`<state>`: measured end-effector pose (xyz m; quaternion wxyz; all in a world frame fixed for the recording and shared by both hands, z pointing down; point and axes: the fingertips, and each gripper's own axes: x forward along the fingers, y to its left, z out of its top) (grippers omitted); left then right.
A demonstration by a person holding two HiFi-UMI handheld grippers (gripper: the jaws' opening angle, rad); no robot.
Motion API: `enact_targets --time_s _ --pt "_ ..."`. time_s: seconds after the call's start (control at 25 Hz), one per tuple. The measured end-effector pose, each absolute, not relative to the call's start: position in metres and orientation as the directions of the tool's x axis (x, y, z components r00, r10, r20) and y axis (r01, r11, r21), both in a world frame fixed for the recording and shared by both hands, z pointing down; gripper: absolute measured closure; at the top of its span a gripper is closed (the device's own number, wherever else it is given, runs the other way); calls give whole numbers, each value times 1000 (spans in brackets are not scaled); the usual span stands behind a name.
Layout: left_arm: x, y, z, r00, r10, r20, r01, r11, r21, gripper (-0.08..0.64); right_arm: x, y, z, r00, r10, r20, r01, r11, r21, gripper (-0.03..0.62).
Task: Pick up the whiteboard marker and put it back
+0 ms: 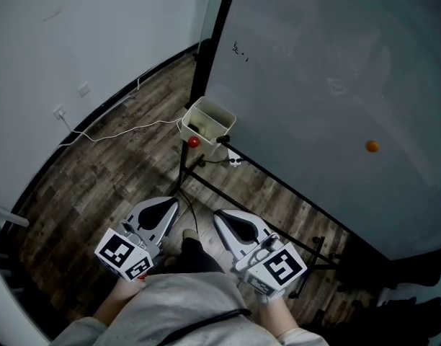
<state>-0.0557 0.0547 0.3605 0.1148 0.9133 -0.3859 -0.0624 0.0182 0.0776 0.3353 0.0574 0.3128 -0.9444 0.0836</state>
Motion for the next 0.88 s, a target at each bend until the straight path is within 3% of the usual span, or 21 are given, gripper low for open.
enact_targets --time_s 0.2,0.32,0.88 --pt "-53 66 362 694 -719 -32 -690 -677 258 545 15 90 328 -809 -575 119 -587 798 -136 572" --pt "-54 71 362 694 -719 -34 -690 -677 256 545 20 95 338 -796 -583 163 -604 786 -133 572" --pt "-66 94 367 678 -735 -30 -705 -661 256 545 10 122 347 -815 -560 147 -578 798 -171 572"
